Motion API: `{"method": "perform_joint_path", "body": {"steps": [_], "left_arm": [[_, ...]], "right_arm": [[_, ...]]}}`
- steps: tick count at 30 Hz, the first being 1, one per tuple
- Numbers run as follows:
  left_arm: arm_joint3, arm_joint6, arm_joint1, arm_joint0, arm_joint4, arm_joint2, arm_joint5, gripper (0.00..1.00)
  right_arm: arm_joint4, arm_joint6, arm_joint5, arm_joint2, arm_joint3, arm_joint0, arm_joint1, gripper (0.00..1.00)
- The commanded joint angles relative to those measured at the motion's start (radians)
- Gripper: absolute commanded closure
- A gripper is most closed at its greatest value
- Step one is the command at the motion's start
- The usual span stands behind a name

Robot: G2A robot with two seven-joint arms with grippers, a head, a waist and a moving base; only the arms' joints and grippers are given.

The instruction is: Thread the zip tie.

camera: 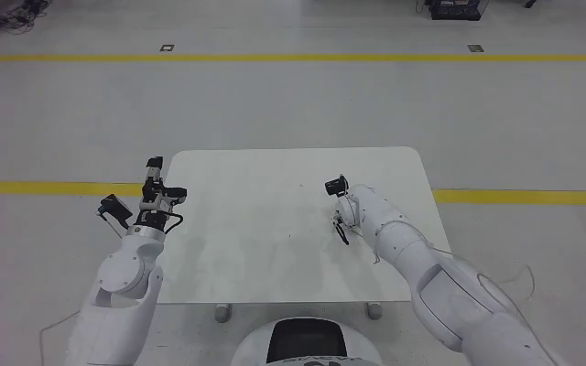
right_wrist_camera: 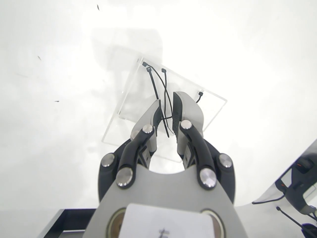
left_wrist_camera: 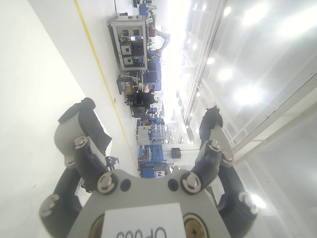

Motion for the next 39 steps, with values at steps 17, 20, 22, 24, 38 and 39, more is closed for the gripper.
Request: {"method": "perform_joint_path", "body": {"steps": [17,20,22,24,38,39], "left_arm": [[0.000,0.000,0.000,0.000,0.000,0.000,0.000,0.00],[0.000,0.000,0.000,0.000,0.000,0.000,0.000,0.00],[0.000,0.000,0.000,0.000,0.000,0.000,0.000,0.00],[0.000,0.000,0.000,0.000,0.000,0.000,0.000,0.00],[0.000,0.000,0.000,0.000,0.000,0.000,0.000,0.00],[0.000,0.000,0.000,0.000,0.000,0.000,0.000,0.00]], "right_arm": [[0.000,-0.033,-0.041,0.001,0.094,0.031,-0.043,0.91],[-0.017,-0.039,-0.017,-0.003,0.103,0.034,-0.048,0.91],[-0.022,-0.039,-0.010,-0.004,0.105,0.034,-0.051,0.91],[-0.027,-0.039,-0.004,-0.006,0.111,0.034,-0.055,0.91],[-0.025,-0.054,-0.022,0.006,0.149,0.043,-0.073,0.92],[-0.026,-0.055,-0.022,0.006,0.151,0.044,-0.074,0.91]]}}
